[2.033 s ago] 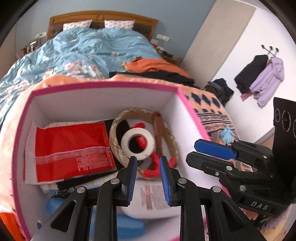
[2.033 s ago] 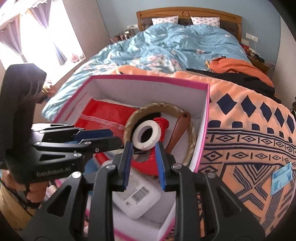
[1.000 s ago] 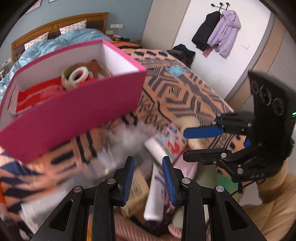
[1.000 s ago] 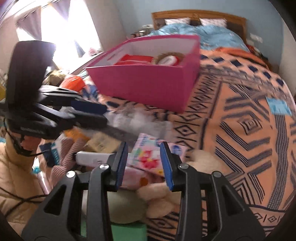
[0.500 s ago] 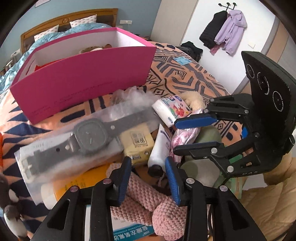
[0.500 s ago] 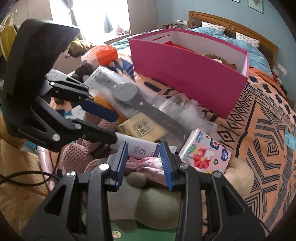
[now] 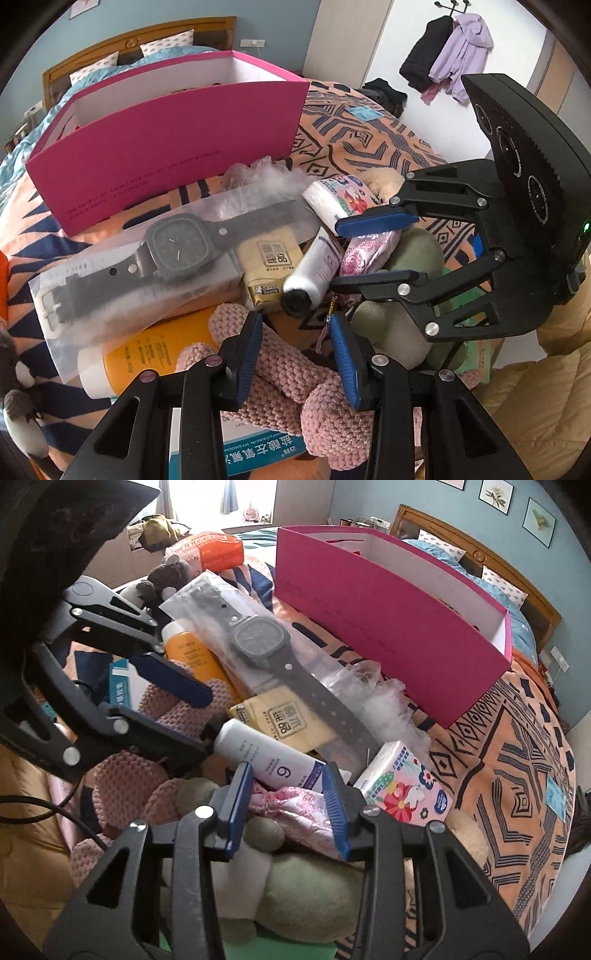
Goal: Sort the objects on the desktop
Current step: 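Move the right gripper around the white bottle with blue label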
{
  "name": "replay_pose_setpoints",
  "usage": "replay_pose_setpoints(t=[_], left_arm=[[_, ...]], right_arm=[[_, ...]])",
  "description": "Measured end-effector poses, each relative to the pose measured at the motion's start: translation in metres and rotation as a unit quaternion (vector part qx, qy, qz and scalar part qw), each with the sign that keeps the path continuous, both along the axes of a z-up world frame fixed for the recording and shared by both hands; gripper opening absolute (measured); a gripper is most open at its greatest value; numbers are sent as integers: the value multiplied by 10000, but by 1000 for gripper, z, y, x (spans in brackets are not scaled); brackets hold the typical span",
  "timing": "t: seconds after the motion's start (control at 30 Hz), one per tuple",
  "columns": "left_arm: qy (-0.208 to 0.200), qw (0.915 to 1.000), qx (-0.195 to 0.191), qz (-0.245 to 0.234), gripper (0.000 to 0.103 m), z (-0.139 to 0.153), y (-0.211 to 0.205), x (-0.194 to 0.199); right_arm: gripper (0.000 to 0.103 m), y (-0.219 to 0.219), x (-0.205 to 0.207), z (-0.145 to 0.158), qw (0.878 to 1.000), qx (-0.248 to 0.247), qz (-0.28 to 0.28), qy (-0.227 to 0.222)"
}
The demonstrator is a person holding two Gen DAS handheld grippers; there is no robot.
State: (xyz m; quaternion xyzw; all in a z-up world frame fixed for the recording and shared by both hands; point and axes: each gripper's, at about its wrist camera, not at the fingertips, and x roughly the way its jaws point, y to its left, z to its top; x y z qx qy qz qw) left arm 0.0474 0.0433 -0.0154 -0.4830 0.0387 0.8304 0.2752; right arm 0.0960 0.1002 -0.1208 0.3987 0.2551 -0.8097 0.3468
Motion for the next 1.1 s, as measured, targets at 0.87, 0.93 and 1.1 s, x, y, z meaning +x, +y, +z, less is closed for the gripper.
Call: replay_pose_setpoints(t=[0.87, 0.93, 1.1], left_arm=[[-130, 9996, 151, 176, 39, -3, 1, -21], [-154, 9996, 163, 193, 39, -4, 1, -22], [-144, 9996, 151, 192, 39, -3, 4, -26]], right_arm=[[38, -10, -33, -4, 9989, -385, -192, -202], [36, -8, -36, -4, 9984, -462, -196, -269], [35, 4, -45, 0, 9948, -806, -381, -493]])
